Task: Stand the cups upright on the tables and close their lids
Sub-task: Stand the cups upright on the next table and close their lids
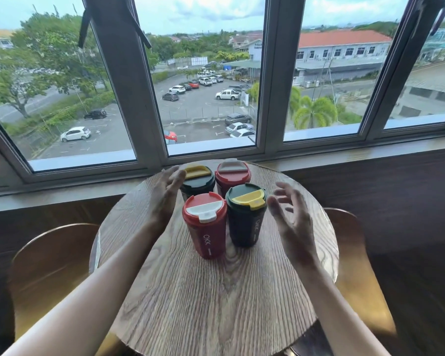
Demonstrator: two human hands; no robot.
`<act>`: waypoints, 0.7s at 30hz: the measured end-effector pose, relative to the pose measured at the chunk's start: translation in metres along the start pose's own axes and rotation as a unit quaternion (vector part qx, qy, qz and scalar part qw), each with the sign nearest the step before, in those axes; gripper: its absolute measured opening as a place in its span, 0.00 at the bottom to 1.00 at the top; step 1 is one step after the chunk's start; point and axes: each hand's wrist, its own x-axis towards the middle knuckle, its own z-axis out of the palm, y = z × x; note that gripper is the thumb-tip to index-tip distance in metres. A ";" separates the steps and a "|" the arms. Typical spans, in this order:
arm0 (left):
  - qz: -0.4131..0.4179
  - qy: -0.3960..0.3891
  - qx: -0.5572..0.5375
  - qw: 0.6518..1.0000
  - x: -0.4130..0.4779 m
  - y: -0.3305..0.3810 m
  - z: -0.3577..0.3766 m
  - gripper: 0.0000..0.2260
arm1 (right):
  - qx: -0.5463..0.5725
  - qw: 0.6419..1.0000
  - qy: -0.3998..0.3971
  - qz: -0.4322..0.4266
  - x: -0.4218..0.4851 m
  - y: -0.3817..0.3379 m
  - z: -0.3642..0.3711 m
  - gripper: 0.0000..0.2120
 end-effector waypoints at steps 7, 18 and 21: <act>0.076 0.105 0.057 0.990 -0.021 0.019 -0.058 0.06 | 0.005 0.995 0.035 -0.094 0.027 -0.076 0.034 0.05; 0.075 0.221 0.133 0.963 -0.116 0.006 -0.254 0.07 | 0.060 0.968 -0.188 -0.158 -0.044 -0.200 0.244 0.04; 0.055 0.268 0.153 0.950 -0.147 -0.010 -0.315 0.06 | 0.082 0.947 -0.266 -0.161 -0.083 -0.219 0.312 0.05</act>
